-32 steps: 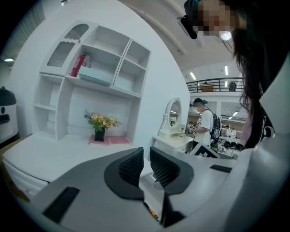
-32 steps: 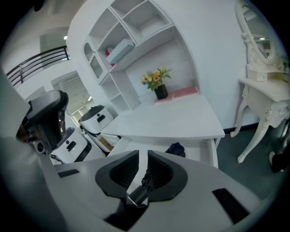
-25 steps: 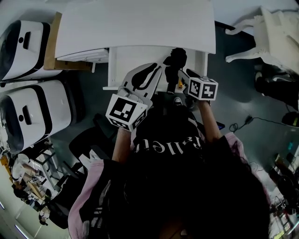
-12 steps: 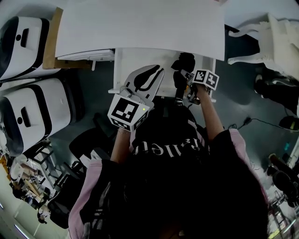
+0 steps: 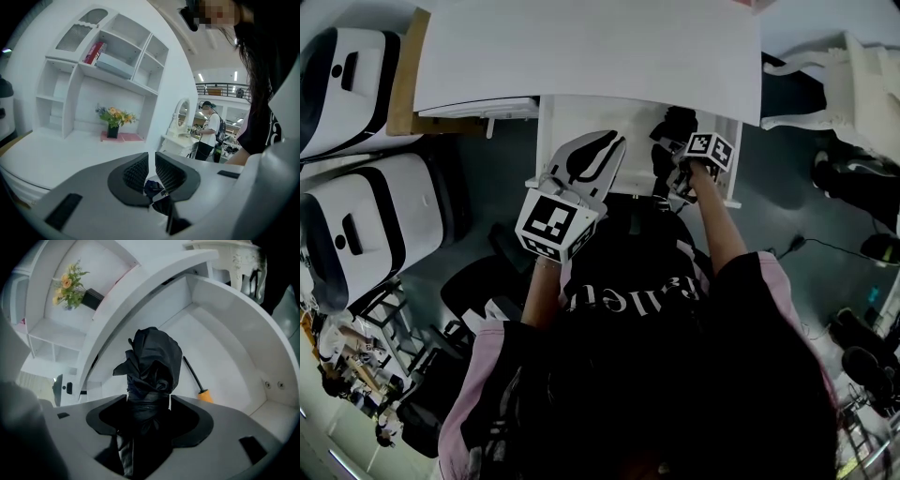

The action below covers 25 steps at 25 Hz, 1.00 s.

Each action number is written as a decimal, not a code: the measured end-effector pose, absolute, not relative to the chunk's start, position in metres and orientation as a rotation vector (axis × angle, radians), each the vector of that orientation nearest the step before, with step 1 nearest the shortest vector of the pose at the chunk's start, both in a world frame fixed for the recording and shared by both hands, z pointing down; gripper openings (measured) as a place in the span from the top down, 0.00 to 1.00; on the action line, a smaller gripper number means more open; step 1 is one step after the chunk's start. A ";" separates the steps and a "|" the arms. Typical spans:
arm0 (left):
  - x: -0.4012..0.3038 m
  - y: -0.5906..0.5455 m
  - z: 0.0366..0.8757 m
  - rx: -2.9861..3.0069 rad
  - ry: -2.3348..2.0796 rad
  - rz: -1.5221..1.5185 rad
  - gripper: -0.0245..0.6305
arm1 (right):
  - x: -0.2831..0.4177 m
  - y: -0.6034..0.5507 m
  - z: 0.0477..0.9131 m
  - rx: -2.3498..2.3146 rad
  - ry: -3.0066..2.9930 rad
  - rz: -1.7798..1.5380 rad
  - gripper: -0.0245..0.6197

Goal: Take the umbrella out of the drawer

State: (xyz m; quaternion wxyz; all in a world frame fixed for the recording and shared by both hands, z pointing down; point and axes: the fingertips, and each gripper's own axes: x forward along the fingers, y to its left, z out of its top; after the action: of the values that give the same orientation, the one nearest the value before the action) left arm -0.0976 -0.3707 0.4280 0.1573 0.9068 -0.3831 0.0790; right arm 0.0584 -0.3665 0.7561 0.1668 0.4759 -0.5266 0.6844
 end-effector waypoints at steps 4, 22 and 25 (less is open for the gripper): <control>-0.106 -0.369 0.431 2.588 -1.096 0.231 0.90 | 0.049 -0.370 0.759 1.403 -1.476 2.147 0.53; -0.133 -0.359 0.433 2.622 -1.032 0.224 0.90 | 0.034 -0.339 0.699 1.421 -1.584 2.043 0.53; -0.128 -0.357 0.433 2.636 -1.004 0.218 0.90 | 0.031 -0.330 0.679 1.396 -1.645 2.008 0.53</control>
State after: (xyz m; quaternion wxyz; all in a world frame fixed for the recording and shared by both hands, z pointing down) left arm -0.1282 -0.3573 0.4328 0.1555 0.9203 -0.3507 0.0761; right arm 0.0312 -0.3300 0.6788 0.0970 0.4713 -0.5554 0.6782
